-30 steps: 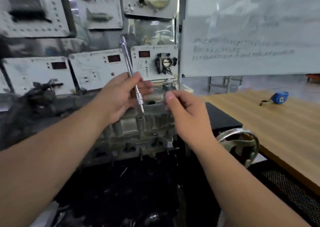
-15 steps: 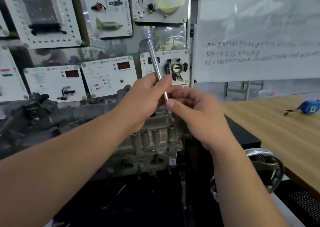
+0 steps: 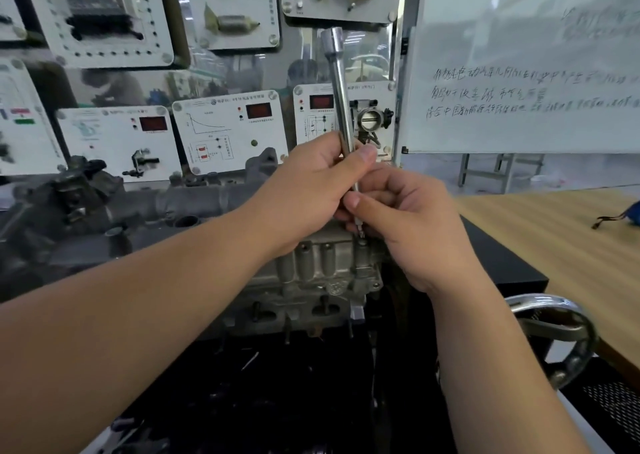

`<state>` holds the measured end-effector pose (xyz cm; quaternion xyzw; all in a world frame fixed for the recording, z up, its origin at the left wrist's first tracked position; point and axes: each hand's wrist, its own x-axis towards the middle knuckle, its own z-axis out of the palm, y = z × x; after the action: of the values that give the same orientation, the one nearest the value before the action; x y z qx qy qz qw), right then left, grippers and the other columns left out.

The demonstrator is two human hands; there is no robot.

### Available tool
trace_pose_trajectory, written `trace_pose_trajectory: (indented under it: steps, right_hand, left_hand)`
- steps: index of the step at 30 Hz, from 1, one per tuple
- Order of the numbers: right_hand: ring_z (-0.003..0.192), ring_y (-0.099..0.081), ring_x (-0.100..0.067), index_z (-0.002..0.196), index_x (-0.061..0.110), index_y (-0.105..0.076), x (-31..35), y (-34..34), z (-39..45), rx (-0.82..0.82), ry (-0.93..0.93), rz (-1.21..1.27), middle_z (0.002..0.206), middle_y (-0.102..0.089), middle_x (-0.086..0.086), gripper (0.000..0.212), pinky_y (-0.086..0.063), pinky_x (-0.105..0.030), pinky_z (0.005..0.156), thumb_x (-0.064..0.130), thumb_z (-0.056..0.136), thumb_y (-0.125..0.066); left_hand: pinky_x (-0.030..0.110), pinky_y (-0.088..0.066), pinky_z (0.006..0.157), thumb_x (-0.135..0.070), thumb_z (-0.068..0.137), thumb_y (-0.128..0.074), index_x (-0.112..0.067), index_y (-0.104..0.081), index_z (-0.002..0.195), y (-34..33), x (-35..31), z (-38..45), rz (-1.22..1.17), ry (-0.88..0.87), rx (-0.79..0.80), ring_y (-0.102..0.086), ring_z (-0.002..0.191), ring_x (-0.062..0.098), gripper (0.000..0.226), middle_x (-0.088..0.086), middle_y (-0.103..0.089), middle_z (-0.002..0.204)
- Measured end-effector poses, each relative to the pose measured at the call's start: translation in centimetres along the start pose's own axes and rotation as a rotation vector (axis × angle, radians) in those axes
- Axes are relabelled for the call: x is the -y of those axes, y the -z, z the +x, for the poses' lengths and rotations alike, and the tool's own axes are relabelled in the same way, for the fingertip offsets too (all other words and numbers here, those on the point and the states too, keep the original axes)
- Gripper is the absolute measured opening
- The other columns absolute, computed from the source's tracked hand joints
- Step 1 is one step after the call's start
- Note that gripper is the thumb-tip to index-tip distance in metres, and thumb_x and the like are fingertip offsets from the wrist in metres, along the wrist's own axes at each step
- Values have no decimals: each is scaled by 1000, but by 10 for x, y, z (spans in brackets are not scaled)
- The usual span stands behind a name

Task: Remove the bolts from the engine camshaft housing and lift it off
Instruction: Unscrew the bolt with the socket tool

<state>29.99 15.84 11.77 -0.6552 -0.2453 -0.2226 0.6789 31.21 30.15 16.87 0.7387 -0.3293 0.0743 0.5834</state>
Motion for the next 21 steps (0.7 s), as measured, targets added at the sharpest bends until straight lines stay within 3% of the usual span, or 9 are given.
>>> trace_pose_trajectory:
  steps: [4,7,9,12,15,18,21]
  right_hand:
    - [80,-73,-27,90,23,-75,2,2,-2,12,-1,-16,82,-76,-14,10,-58,-44,79,15,84,-72]
    - [86,-75,-31,88,29,-75,3,3,-4,11,5,-68,82,-76,-11,11,-57,-53,86,20,83,-72]
    - [89,-76,-28,85,33,-74,3,3,-6,11,-6,-54,84,-77,-11,13,-58,-52,86,21,83,-71]
    - [92,-76,-25,86,31,-73,0,4,-7,27,-8,-27,89,-77,-11,12,-59,-45,86,20,86,-68]
    - [94,-75,-25,90,32,-74,-3,3,-12,15,13,25,94,-77,-10,10,-59,-35,83,23,88,-70]
    - [90,-75,-26,96,33,-72,-8,-3,-15,-130,81,0,94,-77,-7,16,-59,-50,85,39,82,-76]
    - [78,-73,-27,92,33,-71,-13,-7,-13,-237,128,-94,82,-76,-4,20,-60,-58,77,47,79,-77]
  left_hand:
    - [22,-57,56,-31,105,-54,-24,-66,93,1,0,-1,28,-8,18,-71,68,10,19,-10,-74,78]
    - [34,-62,82,-41,108,-40,-25,-65,106,5,-13,3,-4,-15,42,-75,94,12,29,-10,-77,103]
    - [39,-58,89,-42,110,-32,-21,-60,115,12,-32,14,-96,-51,28,-75,98,15,35,-6,-77,107]
    - [37,-56,78,-34,111,-30,-14,-56,116,17,-65,28,-233,-135,28,-74,87,20,33,2,-77,94]
    - [32,-53,64,-23,112,-33,-10,-58,101,11,-78,33,-196,-196,30,-67,69,18,30,4,-67,81]
    - [30,-48,58,-19,111,-37,-10,-58,97,-1,-78,31,-181,-224,11,-59,60,17,27,6,-62,80]
    - [28,-45,54,-20,110,-42,-11,-61,99,-9,-78,30,-219,-229,-24,-56,57,16,24,5,-62,81]
